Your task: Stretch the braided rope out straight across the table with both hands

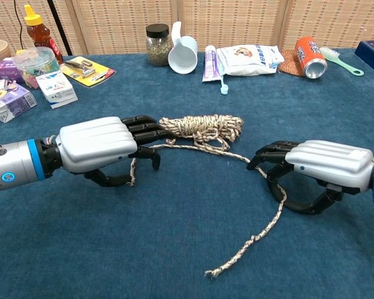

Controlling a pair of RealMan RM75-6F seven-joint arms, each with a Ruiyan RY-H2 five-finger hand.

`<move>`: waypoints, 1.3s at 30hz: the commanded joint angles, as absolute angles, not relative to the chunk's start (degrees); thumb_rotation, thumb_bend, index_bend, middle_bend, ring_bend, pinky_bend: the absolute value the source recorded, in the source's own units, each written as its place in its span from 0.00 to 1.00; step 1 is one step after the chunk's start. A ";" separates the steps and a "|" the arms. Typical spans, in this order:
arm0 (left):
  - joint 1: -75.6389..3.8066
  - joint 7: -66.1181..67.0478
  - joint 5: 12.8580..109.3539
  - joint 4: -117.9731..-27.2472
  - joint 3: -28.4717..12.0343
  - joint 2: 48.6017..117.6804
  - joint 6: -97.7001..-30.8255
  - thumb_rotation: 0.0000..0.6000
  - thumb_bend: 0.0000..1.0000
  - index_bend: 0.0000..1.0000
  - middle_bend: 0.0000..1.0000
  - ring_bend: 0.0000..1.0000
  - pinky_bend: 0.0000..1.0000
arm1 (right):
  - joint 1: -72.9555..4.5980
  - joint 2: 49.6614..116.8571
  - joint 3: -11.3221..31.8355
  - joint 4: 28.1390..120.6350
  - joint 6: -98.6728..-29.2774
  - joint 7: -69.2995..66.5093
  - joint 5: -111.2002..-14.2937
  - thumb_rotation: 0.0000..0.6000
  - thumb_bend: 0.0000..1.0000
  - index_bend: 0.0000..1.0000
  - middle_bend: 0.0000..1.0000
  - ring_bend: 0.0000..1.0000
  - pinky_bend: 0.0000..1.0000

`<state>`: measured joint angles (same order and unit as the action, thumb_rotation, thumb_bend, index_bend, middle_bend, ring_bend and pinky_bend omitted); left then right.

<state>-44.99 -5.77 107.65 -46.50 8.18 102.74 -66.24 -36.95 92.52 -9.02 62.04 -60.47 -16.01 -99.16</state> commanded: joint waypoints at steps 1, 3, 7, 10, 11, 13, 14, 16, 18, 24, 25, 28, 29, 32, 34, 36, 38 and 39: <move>-45.20 -5.61 107.47 -46.50 8.16 102.97 -66.16 1.00 0.38 0.35 0.00 0.00 0.00 | -36.92 92.56 -9.07 61.86 -60.47 -16.08 -99.20 1.00 0.48 0.58 0.17 0.00 0.00; -45.30 -5.56 107.30 -46.49 8.17 103.07 -66.11 1.00 0.38 0.37 0.00 0.00 0.00 | -36.90 92.59 -9.09 61.81 -60.50 -16.23 -99.23 1.00 0.48 0.58 0.17 0.00 0.00; -45.30 -5.60 106.77 -46.49 8.07 103.21 -66.26 1.00 0.38 0.43 0.00 0.00 0.00 | -36.84 92.63 -9.09 61.70 -60.59 -16.32 -99.26 1.00 0.48 0.58 0.17 0.00 0.00; -45.19 -5.64 106.35 -46.53 8.14 103.06 -66.21 1.00 0.38 0.44 0.00 0.00 0.00 | -36.79 92.61 -9.14 61.64 -60.49 -16.34 -99.21 1.00 0.48 0.58 0.17 0.00 0.00; -45.16 -5.62 106.22 -46.58 8.22 102.99 -66.19 1.00 0.38 0.44 0.00 0.00 0.00 | -36.78 92.60 -9.13 61.67 -60.49 -16.34 -99.21 1.00 0.48 0.58 0.17 0.00 0.00; -45.14 -5.54 106.08 -46.60 8.31 102.96 -66.21 1.00 0.38 0.45 0.00 0.00 0.00 | -36.77 92.59 -9.12 61.73 -60.48 -16.29 -99.20 1.00 0.48 0.58 0.17 0.00 0.00; -45.13 -5.54 106.01 -46.61 8.37 102.96 -66.19 1.00 0.38 0.45 0.00 0.00 0.00 | -36.77 92.59 -9.11 61.78 -60.46 -16.30 -99.19 1.00 0.48 0.58 0.17 0.00 0.00; -45.08 -5.50 105.90 -46.60 8.45 103.00 -66.29 1.00 0.38 0.45 0.00 0.00 0.00 | -36.77 92.59 -9.09 61.79 -60.43 -16.17 -99.19 1.00 0.48 0.58 0.17 0.00 0.00; -45.05 -5.41 105.80 -46.52 8.58 103.05 -66.30 1.00 0.38 0.45 0.00 0.00 0.00 | -36.75 92.60 -9.08 61.87 -60.34 -16.13 -99.14 1.00 0.48 0.58 0.17 0.01 0.00; -45.09 -5.40 105.57 -46.32 8.69 103.18 -66.42 1.00 0.38 0.47 0.00 0.00 0.00 | -36.70 92.62 -9.04 61.94 -60.38 -16.03 -99.12 1.00 0.48 0.59 0.17 0.01 0.00; -45.10 -5.43 105.51 -46.27 8.67 103.21 -66.48 1.00 0.38 0.48 0.00 0.00 0.00 | -36.68 92.62 -9.02 61.94 -60.39 -15.99 -99.11 1.00 0.48 0.59 0.17 0.01 0.00; -45.13 -5.42 105.34 -46.19 8.62 103.23 -66.60 1.00 0.38 0.50 0.00 0.00 0.00 | -36.67 92.59 -8.99 61.95 -60.37 -15.94 -99.08 1.00 0.48 0.59 0.17 0.01 0.00; -45.13 -5.45 105.29 -46.20 8.61 103.23 -66.62 1.00 0.38 0.51 0.00 0.00 0.00 | -36.67 92.60 -8.98 61.95 -60.38 -15.92 -99.08 1.00 0.48 0.59 0.17 0.01 0.00; -45.15 -5.43 105.11 -46.20 8.63 103.28 -66.63 1.00 0.38 0.52 0.00 0.00 0.00 | -36.64 92.58 -8.96 61.94 -60.40 -15.94 -99.07 1.00 0.48 0.59 0.17 0.01 0.00; -45.14 -5.43 105.03 -46.17 8.67 103.32 -66.66 1.00 0.38 0.52 0.00 0.00 0.00 | -36.62 92.58 -8.98 61.93 -60.35 -15.96 -99.04 1.00 0.48 0.59 0.17 0.01 0.00; -45.15 -5.37 104.97 -46.14 8.71 103.37 -66.71 1.00 0.38 0.53 0.00 0.00 0.00 | -36.60 92.58 -9.00 61.90 -60.30 -16.00 -99.03 1.00 0.48 0.59 0.17 0.01 0.00; -45.18 -5.32 104.89 -46.16 8.65 103.36 -66.86 1.00 0.38 0.54 0.00 0.00 0.00 | -36.58 92.57 -8.96 61.87 -60.39 -16.07 -99.05 1.00 0.48 0.59 0.17 0.01 0.00; -45.19 -5.29 104.84 -46.18 8.65 103.36 -66.87 1.00 0.38 0.55 0.00 0.00 0.00 | -36.59 92.56 -8.97 61.86 -60.41 -16.08 -99.07 1.00 0.48 0.59 0.17 0.01 0.00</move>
